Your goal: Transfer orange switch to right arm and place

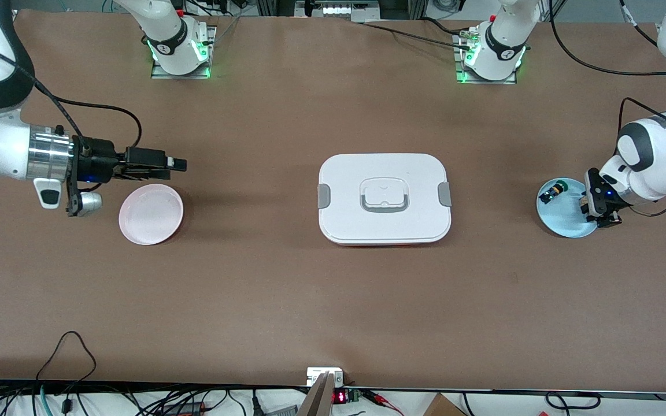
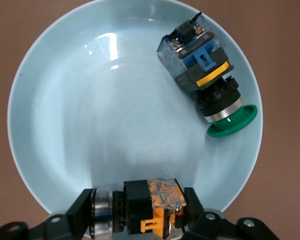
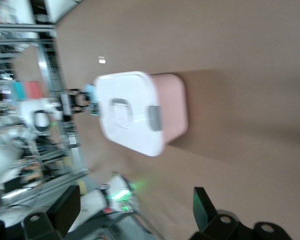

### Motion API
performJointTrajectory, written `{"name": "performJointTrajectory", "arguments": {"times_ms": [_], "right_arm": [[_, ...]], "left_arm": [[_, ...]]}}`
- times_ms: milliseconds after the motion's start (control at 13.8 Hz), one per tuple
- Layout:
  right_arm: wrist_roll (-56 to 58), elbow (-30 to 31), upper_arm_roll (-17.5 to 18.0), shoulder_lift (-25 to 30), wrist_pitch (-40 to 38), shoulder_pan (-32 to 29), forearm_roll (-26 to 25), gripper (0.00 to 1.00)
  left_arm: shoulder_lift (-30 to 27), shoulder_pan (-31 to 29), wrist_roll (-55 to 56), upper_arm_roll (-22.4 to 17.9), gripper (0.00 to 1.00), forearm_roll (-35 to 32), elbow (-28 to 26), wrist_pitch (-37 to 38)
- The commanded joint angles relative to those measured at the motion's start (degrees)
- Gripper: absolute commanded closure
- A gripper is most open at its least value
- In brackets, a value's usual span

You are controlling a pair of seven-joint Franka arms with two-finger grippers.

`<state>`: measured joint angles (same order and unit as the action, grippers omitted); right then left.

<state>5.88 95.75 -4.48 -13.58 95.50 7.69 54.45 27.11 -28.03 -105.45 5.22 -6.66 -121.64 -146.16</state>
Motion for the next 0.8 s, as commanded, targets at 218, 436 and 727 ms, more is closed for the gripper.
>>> {"name": "performJointTrajectory", "arguments": {"times_ms": [218,436,727], "right_arm": [[3.6,0.1,-0.4,-2.7,0.1,2.8,11.2,0.00],[6.0,0.1,-0.4,-4.0,0.4,5.8,16.3,0.00],[6.4,0.1,-0.4,-5.0,3.0,10.1,23.3,0.00]], "left_arm": [[-0.8,-0.7,-1.5,1.1,1.00,1.1,0.1,-0.2],[-2.2,-0.6,-1.2,2.6,1.00,8.1,0.4,3.8],[-4.0,0.0,-1.2,8.1,1.00,24.4,2.4,12.0]]}}
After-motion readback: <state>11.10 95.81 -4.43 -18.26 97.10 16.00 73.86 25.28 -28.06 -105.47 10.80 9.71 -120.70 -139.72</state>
